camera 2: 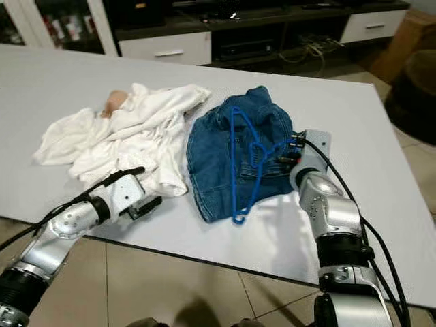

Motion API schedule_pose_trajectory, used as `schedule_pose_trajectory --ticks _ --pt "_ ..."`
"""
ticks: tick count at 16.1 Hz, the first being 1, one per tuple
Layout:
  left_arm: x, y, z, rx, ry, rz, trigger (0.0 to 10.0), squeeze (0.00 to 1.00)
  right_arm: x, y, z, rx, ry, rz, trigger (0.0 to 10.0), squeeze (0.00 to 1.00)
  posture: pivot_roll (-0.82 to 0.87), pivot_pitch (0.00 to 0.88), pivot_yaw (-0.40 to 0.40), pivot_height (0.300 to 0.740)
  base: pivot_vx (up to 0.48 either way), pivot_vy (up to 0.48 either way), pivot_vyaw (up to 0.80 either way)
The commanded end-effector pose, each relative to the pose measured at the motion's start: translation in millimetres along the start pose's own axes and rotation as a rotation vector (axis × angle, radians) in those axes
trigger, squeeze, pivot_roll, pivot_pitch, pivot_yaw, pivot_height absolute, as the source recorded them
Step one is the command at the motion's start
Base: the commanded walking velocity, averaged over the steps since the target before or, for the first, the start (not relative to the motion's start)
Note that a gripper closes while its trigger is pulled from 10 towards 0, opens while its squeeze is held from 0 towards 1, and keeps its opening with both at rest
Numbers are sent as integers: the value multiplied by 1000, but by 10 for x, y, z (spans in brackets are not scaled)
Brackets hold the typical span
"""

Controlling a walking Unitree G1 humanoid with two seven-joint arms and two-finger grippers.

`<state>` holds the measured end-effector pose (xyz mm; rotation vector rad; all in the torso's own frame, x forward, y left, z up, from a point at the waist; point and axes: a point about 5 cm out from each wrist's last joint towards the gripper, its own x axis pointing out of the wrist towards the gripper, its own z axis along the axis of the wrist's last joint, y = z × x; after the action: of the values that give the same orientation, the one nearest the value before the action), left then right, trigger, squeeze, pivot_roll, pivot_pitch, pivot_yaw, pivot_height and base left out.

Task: Hang hanger

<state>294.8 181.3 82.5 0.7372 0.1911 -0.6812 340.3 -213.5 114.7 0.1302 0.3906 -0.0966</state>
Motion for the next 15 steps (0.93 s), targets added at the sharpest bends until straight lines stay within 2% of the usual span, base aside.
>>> schedule_pose_trajectory --ticks 1,5,6,7,8,9,11,12,13,15 --pt "-147 -41 -398 -39 209 -24 10000 757 -23 -113 -55 -13 32 -44 10000 0 -90 22 25 740 0 0 0" --pt "-383 92 -637 -38 323 20 10000 757 -38 -109 96 -23 -8 -23 10000 0 -79 18 21 740 0 0 0" --pt "-431 148 -667 -32 335 58 10000 769 -60 -5 231 3 -42 51 10000 0 -77 17 21 740 0 0 0" --pt "-431 208 -625 -30 302 105 10000 773 -96 141 364 28 -76 149 10000 0 -76 17 20 740 0 0 0" --pt "-398 254 -538 -35 243 146 10000 773 -135 263 478 42 -104 221 10000 0 -75 17 19 740 0 0 0" --pt "-312 306 -314 -72 96 202 10000 773 -208 441 675 58 -154 326 10000 0 -75 16 18 740 0 0 0" --pt "-263 320 -150 -123 -13 226 10000 773 -251 520 784 73 -181 376 10000 0 -75 16 16 740 0 0 0" --pt "-221 299 39 -231 -147 221 10000 757 -297 581 888 95 -206 422 10000 0 -75 16 16 740 0 0 0" --pt "-204 267 107 -278 -203 207 10000 749 -309 585 922 112 -222 429 10000 0 -75 16 16 740 0 0 0" --pt "-159 167 206 -342 -274 176 10000 502 -277 534 947 122 -269 367 10000 0 -75 16 16 740 0 0 0"
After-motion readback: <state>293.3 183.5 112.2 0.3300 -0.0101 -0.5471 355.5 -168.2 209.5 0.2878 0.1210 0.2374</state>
